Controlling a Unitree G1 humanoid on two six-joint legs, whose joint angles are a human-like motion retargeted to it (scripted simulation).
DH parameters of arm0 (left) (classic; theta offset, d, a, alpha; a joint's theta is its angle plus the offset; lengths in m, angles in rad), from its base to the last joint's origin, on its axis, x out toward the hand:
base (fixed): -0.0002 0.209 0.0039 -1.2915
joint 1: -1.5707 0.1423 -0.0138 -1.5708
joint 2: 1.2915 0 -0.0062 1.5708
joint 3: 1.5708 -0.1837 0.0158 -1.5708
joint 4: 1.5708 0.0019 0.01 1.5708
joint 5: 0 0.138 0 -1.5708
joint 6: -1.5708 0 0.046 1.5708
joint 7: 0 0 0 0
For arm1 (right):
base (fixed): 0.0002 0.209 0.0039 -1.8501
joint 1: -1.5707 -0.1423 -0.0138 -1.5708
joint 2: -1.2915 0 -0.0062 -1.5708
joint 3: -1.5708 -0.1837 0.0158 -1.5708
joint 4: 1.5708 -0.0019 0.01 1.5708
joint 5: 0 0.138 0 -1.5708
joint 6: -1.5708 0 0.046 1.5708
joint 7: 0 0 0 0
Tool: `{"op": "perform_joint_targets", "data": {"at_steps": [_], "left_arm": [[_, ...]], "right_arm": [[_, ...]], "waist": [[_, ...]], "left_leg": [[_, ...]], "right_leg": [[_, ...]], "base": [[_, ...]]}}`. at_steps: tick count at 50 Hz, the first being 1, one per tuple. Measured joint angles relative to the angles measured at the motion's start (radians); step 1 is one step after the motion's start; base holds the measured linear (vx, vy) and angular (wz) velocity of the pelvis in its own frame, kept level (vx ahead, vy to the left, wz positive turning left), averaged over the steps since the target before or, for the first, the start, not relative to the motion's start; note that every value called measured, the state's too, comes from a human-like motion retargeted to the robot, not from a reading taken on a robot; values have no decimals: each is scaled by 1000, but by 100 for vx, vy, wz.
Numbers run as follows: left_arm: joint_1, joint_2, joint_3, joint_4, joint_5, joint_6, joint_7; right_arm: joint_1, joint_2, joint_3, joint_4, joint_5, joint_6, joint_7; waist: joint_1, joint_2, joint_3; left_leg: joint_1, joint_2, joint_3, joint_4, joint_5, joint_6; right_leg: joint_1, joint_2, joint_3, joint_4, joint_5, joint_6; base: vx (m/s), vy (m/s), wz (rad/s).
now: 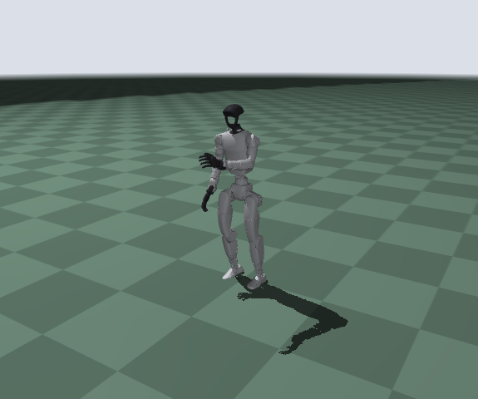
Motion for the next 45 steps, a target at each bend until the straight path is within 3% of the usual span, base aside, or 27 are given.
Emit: {"op": "perform_joint_targets", "data": {"at_steps": [4, 7, 12, 18, 30, 36, 45], "left_arm": [[-331, 50, -33, 215, 23, 77, 8], [-582, 111, -101, 504, -22, 100, 9], [-872, 217, -301, 1015, -215, 74, -23], [-973, 326, -434, 1257, -408, 32, -164], [-893, 399, -573, 1080, -178, -38, -307], [-878, 442, -738, 839, -207, -28, -376], [-817, 547, -802, 358, -282, -69, -383]], "right_arm": [[-16, -11, -5, 12, -11, 18, 37], [-39, -33, -2, 13, -12, 19, 48], [-65, -74, 7, 4, 31, 1, -11], [-56, -108, -6, -13, 74, 3, -8], [101, -155, -91, 28, 37, 0, 125], [125, -163, -52, 63, 115, 26, 114], [123, -183, -19, 66, 133, 33, 98]], "waist": [[-50, 15, -25], [-105, 36, -23], [-205, 76, -26], [-296, 109, -29], [-277, 125, -35], [-238, 112, -15], [-103, 86, -36]], "left_leg": [[-8, 1, 30, 1, 5, 1], [-13, 5, 48, 9, 5, 2], [-29, 10, 83, 11, 11, 7], [-47, 15, 122, 14, 17, 11], [-65, 12, 99, 32, 21, 0], [-64, -5, 19, 17, 39, -1], [-93, -28, -90, 16, 59, 4]], "right_leg": [[-23, 3, 29, 6, 3, -2], [-29, 7, 45, 1, 7, 1], [-52, 14, 77, -13, 21, 7], [-76, 21, 112, -30, 36, 5], [-69, 16, 88, -40, 39, 11], [-15, 1, 17, -91, 43, 3], [-5, -23, -104, -71, 28, 23]], "base": [[1, 0, -38], [1, 0, -33], [0, 1, -36], [0, 0, -33], [0, -1, 13], [-2, -2, 71], [-4, -3, 68]]}}
